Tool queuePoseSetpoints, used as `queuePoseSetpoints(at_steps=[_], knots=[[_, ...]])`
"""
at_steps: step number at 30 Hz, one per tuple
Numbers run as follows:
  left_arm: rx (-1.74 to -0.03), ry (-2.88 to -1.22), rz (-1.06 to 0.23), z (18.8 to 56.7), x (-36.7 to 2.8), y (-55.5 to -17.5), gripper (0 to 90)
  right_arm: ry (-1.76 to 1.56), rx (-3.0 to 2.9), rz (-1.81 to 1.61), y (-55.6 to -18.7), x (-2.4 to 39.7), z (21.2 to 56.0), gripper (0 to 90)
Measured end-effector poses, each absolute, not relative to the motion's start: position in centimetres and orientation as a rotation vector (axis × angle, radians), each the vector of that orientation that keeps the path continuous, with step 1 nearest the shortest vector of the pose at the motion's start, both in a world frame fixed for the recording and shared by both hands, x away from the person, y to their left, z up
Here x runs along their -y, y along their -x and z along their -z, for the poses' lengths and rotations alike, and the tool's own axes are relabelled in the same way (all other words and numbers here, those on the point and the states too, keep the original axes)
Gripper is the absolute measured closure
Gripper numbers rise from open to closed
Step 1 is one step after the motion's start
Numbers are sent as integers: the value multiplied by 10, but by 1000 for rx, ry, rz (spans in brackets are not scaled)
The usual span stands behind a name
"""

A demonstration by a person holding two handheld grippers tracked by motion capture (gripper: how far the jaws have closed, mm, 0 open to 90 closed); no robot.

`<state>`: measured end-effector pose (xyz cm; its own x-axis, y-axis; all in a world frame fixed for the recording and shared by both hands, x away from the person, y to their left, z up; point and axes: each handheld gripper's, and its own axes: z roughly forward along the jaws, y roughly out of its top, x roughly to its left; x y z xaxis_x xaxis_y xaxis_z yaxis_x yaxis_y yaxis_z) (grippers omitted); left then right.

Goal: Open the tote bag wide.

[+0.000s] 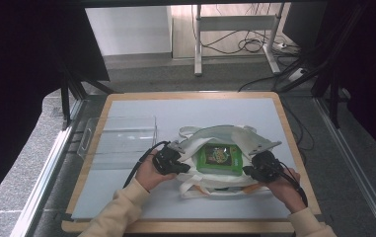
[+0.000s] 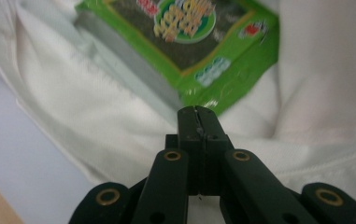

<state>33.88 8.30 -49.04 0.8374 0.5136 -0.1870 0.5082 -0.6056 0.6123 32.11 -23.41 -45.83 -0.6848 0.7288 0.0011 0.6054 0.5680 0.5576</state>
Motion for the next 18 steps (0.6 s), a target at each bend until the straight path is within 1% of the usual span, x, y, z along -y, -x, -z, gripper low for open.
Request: queuePoseSetpoints(at_steps=[4, 10, 14, 15, 16, 18], knots=[[-740, -2325, -14, 490, -83, -338, 899, -1106, -2557, -845, -327, 229, 452, 895], [-717, -2293, -40, 480, -85, -334, 898, -1148, -2539, -887, -334, 227, 451, 890], [-700, -2256, -44, 468, -90, -330, 894, -1202, -2518, -916, -337, 229, 452, 848], [-699, -2242, -44, 466, -91, -330, 892, -1214, -2517, -924, -338, 229, 452, 833], [-698, -2238, -46, 465, -92, -329, 889, -1244, -2515, -934, -338, 229, 453, 799], [-698, -2236, -50, 463, -93, -328, 871, -1285, -2495, -938, -340, 229, 454, 674]])
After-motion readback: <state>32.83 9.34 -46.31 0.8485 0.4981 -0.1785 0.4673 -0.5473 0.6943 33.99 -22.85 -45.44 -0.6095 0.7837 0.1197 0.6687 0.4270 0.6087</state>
